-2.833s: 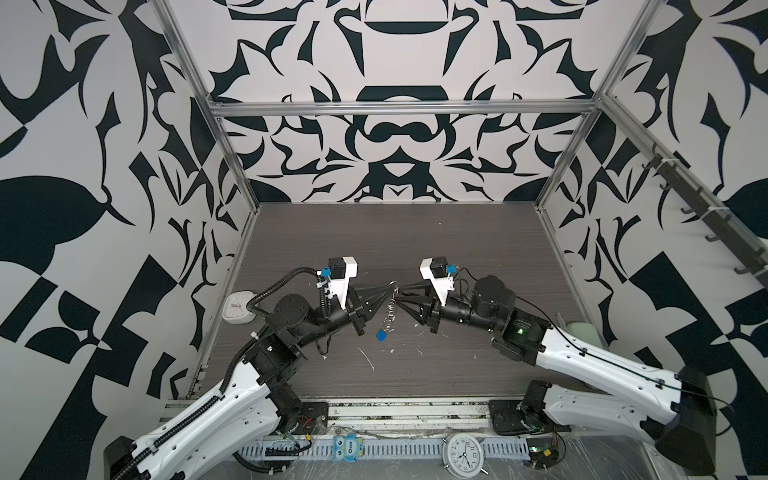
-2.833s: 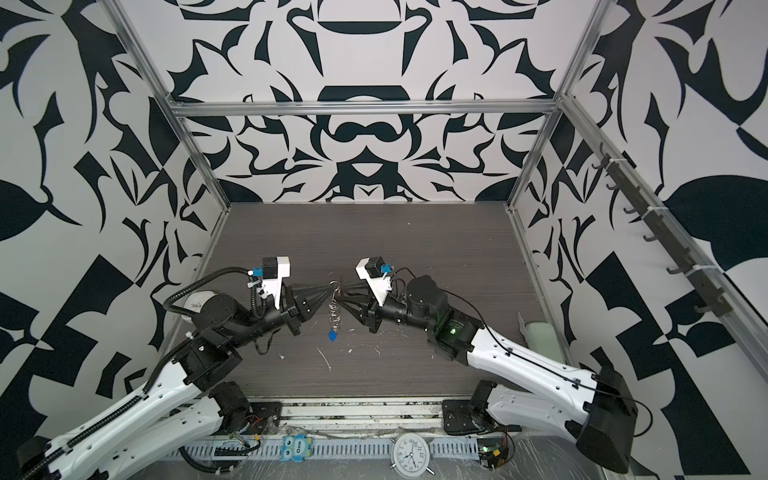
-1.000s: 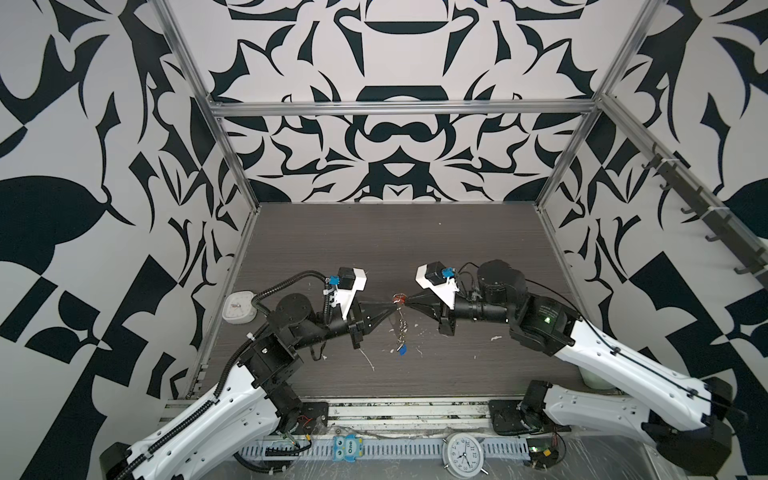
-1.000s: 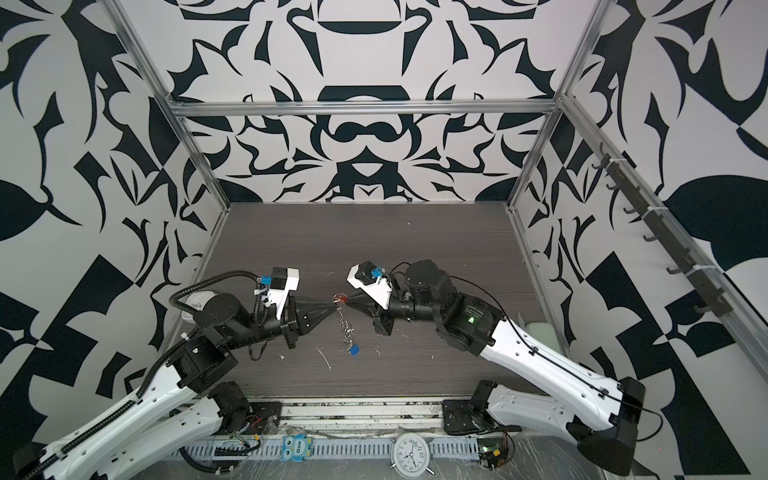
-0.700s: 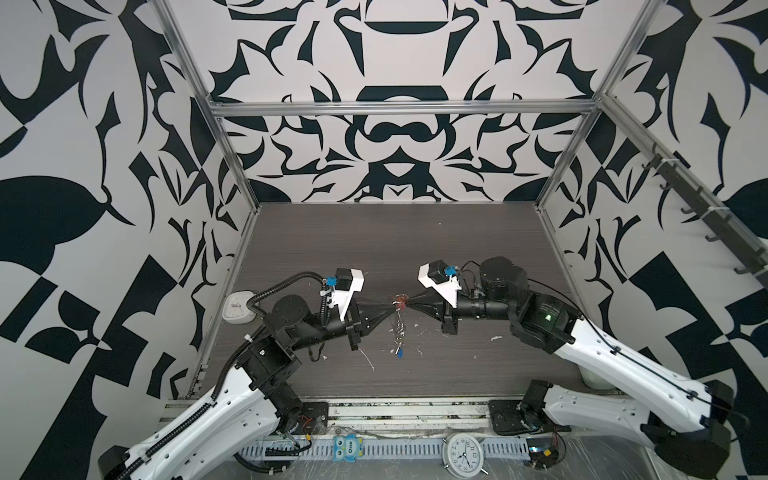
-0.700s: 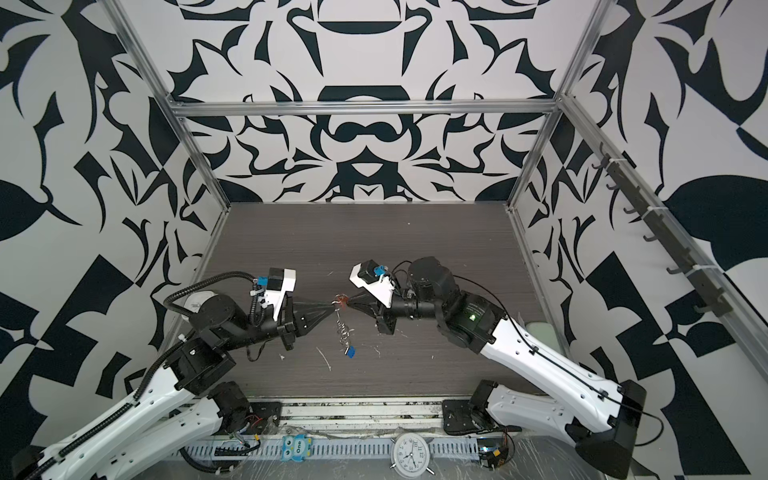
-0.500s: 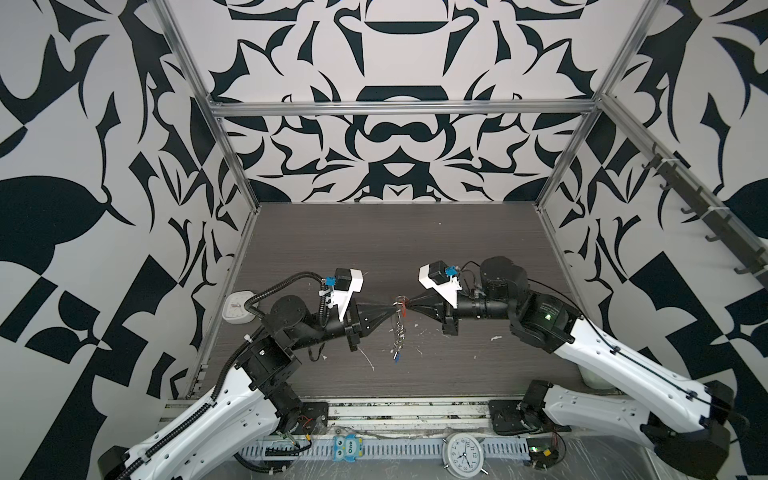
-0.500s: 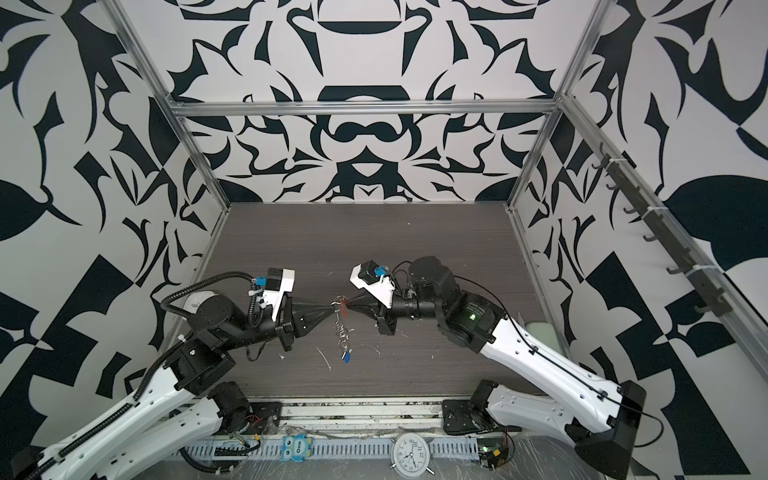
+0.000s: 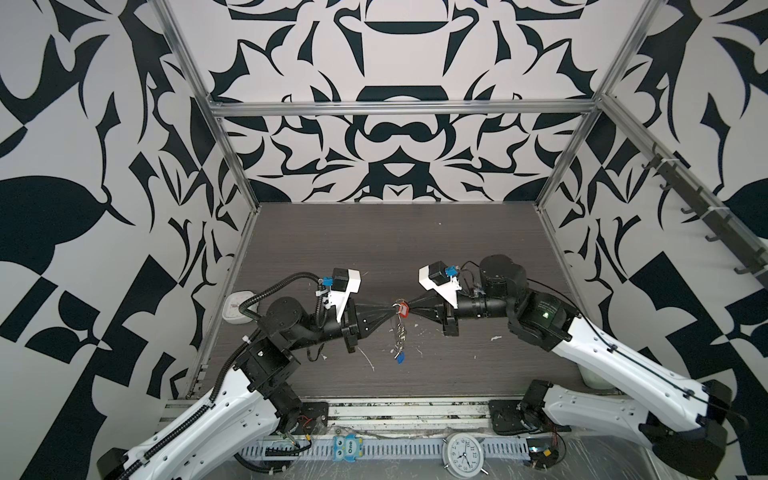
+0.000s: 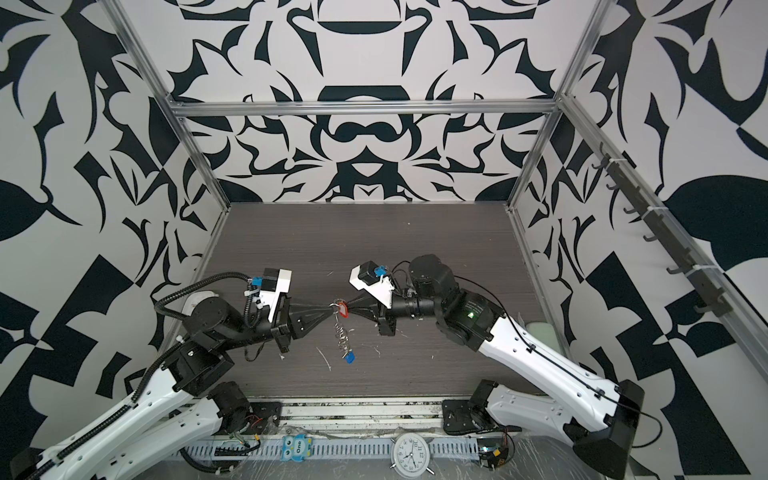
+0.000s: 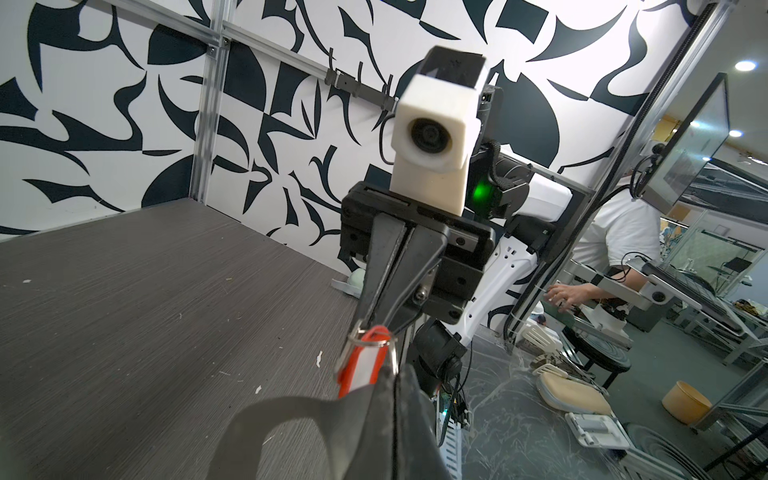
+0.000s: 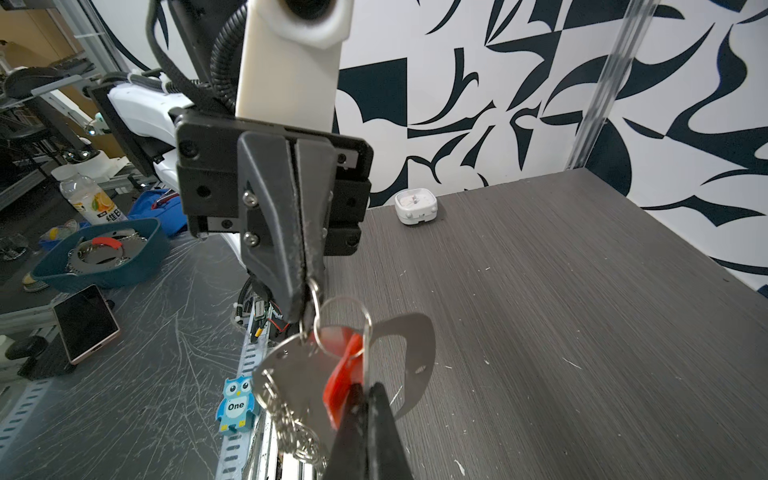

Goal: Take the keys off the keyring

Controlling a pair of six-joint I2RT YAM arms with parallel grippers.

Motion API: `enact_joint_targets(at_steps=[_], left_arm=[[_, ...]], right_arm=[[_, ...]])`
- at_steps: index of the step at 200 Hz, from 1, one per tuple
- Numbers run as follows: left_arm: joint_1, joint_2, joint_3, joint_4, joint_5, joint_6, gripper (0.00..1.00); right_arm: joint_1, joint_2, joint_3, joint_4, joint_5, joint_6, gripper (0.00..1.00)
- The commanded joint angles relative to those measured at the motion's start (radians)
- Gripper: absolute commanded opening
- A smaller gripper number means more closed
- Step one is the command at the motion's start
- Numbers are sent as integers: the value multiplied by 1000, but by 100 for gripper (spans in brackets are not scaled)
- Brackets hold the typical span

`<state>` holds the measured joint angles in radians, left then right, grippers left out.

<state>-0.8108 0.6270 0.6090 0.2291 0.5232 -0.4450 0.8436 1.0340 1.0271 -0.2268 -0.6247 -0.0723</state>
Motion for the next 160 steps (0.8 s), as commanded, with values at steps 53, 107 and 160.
enact_joint_targets(at_steps=[53, 107, 160], left_arm=[[-5, -41, 9, 127, 8, -27, 0], [-5, -57, 3, 117, -107, -6, 0], [-5, -42, 0, 85, -101, 30, 0]], right_arm=[[-19, 29, -44, 72, -25, 46, 0], [-5, 36, -98, 143, -39, 96, 0], [-2, -76, -158, 233, 77, 192, 47]])
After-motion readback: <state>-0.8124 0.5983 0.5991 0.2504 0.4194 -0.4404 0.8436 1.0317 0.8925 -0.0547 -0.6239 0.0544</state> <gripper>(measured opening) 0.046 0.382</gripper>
